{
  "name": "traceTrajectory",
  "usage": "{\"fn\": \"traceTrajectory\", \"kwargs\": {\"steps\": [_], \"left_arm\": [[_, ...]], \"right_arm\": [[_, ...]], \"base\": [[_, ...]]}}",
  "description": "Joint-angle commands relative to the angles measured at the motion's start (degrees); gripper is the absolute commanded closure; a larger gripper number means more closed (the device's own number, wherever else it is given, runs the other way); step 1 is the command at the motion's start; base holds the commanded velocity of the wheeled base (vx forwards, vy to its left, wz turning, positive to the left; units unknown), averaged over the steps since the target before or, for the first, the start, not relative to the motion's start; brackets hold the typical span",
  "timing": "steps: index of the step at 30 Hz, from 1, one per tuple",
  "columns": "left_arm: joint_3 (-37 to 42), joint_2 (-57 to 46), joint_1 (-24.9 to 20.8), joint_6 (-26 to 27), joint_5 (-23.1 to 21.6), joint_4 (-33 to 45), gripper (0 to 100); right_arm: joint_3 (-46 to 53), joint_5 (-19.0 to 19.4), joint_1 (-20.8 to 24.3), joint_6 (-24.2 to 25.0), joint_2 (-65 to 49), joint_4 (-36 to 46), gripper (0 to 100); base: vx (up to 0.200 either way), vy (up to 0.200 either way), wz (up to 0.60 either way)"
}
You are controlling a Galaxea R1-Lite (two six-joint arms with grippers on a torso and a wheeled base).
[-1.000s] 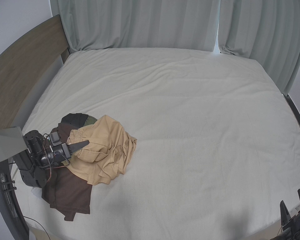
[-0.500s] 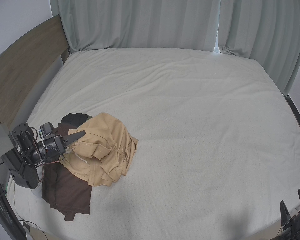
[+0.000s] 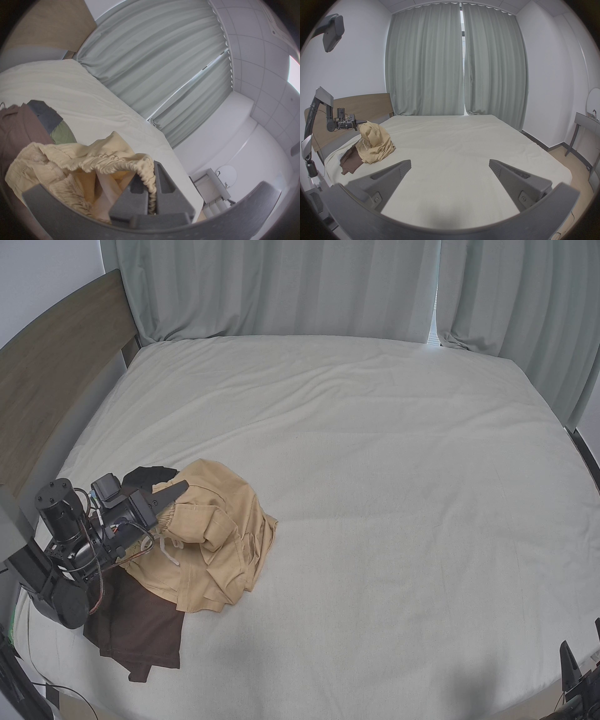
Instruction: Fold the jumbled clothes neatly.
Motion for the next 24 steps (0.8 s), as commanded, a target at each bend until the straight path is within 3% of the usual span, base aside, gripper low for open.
{"fn": "traceTrajectory", "kwargs": {"steps": [1,15,24], "left_arm": [[-0.9,-4.0,-4.5,-2.0,4.7,2.8,100],[-6.7,-6.1,-12.7,-9.3,18.8,5.1,100],[-7.2,-8.2,-16.9,-10.4,19.3,6.1,100]], "right_arm": [[1.0,0.0,0.0,0.0,-0.9,0.0,0],[1.0,0.0,0.0,0.0,-0.9,0.0,0],[1.0,0.0,0.0,0.0,-0.9,0.0,0]], "base": [[0.0,0.0,0.0],[0.0,0.0,0.0],[0.0,0.0,0.0]]}}
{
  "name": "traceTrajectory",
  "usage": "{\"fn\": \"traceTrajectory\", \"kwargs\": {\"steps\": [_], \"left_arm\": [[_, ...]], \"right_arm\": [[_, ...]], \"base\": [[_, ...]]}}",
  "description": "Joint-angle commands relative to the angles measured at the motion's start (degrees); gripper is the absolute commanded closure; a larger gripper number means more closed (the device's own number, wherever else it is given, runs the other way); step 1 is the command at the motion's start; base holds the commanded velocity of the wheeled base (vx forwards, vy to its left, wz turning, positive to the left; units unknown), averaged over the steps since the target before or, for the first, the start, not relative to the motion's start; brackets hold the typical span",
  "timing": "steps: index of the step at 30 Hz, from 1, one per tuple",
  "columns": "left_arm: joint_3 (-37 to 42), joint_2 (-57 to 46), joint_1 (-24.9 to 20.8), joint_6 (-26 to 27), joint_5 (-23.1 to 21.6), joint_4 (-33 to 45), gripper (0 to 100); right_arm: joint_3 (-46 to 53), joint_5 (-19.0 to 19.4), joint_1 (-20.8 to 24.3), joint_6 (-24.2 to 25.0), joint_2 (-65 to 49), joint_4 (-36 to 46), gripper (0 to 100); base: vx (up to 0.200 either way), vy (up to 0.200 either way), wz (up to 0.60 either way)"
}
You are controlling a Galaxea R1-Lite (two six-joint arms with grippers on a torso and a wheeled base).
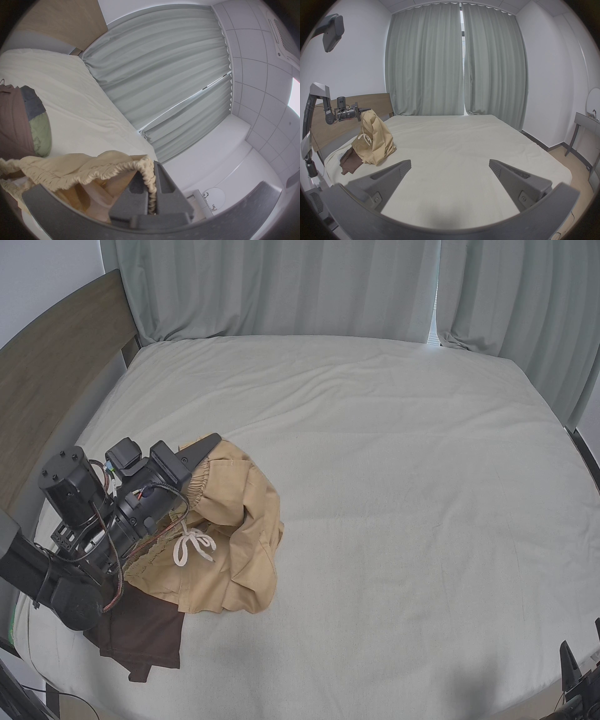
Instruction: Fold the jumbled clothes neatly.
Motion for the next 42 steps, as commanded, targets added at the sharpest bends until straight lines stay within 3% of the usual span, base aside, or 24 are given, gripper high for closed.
{"fn": "traceTrajectory", "kwargs": {"steps": [1,9,23,42], "left_arm": [[-0.9,-1.2,-1.7,-0.3,0.1,0.1,100],[-4.1,-1.3,-7.0,-0.8,5.8,2.0,100],[-13.2,-1.5,-18.3,-9.3,15.3,6.7,100],[-25.6,5.5,-29.5,-9.9,15.0,13.9,100]], "right_arm": [[1.0,0.0,0.0,0.0,-0.9,0.0,0],[1.0,0.1,0.1,0.0,-0.9,0.0,0],[1.0,0.0,0.1,0.1,-0.9,0.0,0],[1.0,0.0,0.1,0.1,-0.9,0.0,0]], "base": [[0.0,0.0,0.0],[0.0,0.0,0.0],[0.0,0.0,0.0],[0.0,0.0,0.0]]}}
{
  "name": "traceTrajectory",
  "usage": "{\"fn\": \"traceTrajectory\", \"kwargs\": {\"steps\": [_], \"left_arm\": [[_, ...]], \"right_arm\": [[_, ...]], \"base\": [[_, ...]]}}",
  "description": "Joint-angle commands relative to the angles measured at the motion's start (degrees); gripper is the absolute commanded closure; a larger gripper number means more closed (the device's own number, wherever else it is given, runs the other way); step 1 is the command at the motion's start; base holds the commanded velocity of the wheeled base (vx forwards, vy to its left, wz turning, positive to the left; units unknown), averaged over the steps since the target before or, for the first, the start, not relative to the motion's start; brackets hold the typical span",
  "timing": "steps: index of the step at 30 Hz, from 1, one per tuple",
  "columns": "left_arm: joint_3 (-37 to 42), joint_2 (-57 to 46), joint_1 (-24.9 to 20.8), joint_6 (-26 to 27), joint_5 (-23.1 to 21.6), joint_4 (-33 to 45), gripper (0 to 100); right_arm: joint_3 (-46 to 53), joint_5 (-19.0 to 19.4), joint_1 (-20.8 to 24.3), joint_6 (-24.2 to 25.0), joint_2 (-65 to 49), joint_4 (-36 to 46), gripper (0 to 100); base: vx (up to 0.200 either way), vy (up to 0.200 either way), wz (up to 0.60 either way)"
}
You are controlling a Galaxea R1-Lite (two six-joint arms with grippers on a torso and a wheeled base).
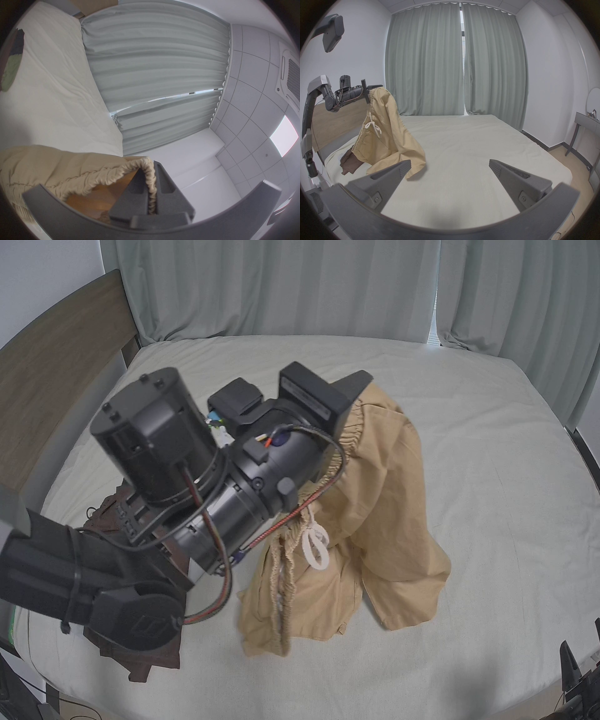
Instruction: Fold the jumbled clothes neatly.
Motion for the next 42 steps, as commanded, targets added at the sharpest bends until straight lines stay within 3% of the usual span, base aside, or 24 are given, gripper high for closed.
{"fn": "traceTrajectory", "kwargs": {"steps": [1,10,21,28,34,39,42], "left_arm": [[-3.6,3.7,-2.6,0.0,-0.6,1.0,100],[-13.6,5.1,-5.7,-5.8,-0.7,9.7,100],[-16.1,4.4,-6.6,-8.3,-3.1,11.5,100],[-22.6,4.4,-7.1,-14.9,-2.4,12.6,100],[-17.4,3.4,-5.5,-14.7,-2.1,12.3,100],[-6.3,0.2,-1.3,-10.5,-3.1,10.3,100],[1.3,-0.9,2.1,-6.9,-6.5,3.6,100]], "right_arm": [[1.0,0.0,0.0,0.0,-0.9,0.0,0],[1.0,0.0,0.0,0.0,-0.9,0.0,0],[1.0,0.0,0.1,0.0,-0.9,0.0,0],[1.0,0.0,0.1,0.1,-0.9,0.0,0],[1.0,-0.1,0.1,0.2,-0.9,0.0,0],[1.0,-0.1,0.1,0.2,-0.9,0.0,0],[1.0,-0.1,0.1,0.1,-0.9,0.0,0]], "base": [[0.0,0.0,0.0],[0.0,0.0,0.0],[0.0,0.0,0.0],[0.0,0.0,0.0],[0.0,0.0,0.0],[0.0,0.0,0.0],[0.0,0.0,0.0]]}}
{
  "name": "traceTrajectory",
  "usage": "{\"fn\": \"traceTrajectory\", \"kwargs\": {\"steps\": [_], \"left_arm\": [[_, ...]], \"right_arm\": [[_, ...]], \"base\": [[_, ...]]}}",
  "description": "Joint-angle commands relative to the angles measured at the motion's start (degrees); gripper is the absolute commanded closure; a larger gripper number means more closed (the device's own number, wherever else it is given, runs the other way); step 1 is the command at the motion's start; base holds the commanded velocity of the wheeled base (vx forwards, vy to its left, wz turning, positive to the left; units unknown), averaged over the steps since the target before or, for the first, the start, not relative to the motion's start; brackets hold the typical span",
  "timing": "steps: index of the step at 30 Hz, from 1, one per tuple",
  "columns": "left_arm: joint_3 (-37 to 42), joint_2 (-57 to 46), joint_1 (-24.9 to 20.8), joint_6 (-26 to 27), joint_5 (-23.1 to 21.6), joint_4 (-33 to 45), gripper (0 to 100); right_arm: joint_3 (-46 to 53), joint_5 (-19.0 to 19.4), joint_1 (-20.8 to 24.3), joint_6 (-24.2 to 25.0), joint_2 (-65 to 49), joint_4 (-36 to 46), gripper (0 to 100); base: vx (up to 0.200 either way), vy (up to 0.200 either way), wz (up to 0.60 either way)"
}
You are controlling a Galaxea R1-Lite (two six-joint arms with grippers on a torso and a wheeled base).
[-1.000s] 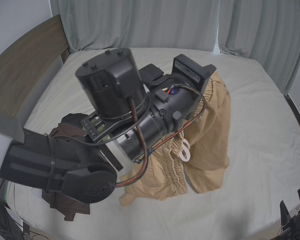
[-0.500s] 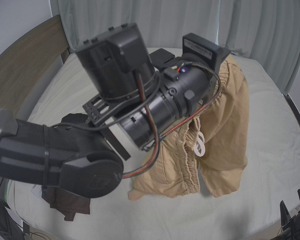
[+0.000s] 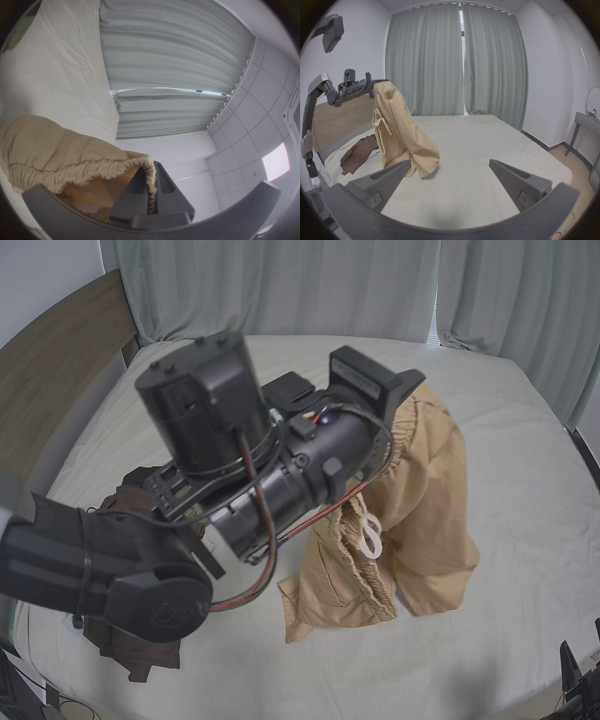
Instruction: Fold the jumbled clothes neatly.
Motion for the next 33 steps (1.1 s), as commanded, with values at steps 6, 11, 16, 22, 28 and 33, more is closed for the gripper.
{"fn": "traceTrajectory", "kwargs": {"steps": [6,11,16,22,28,33], "left_arm": [[20.8,-3.7,9.7,9.4,-7.3,-14.7,100],[31.2,-3.0,13.1,16.6,-8.8,-23.9,100],[37.0,-0.2,19.6,21.1,-11.7,-30.1,100],[39.1,1.9,27.1,24.5,-11.9,-31.4,100],[40.4,3.0,29.3,27.6,-11.9,-31.5,100],[43.0,5.7,30.5,34.6,-11.9,-31.5,100]], "right_arm": [[1.0,0.0,0.0,0.0,-0.9,0.0,0],[1.0,0.0,-0.1,0.0,-0.9,0.0,0],[1.0,0.0,-0.1,0.0,-0.9,0.0,0],[1.0,0.1,0.0,-0.2,-0.9,0.0,0],[1.0,0.1,0.0,-0.3,-0.9,0.0,0],[1.0,0.1,-0.1,-0.5,-0.9,0.0,0]], "base": [[0.0,0.0,0.0],[0.0,0.0,0.0],[0.0,0.0,0.0],[0.0,0.0,0.0],[0.0,0.0,0.0],[0.0,0.0,0.0]]}}
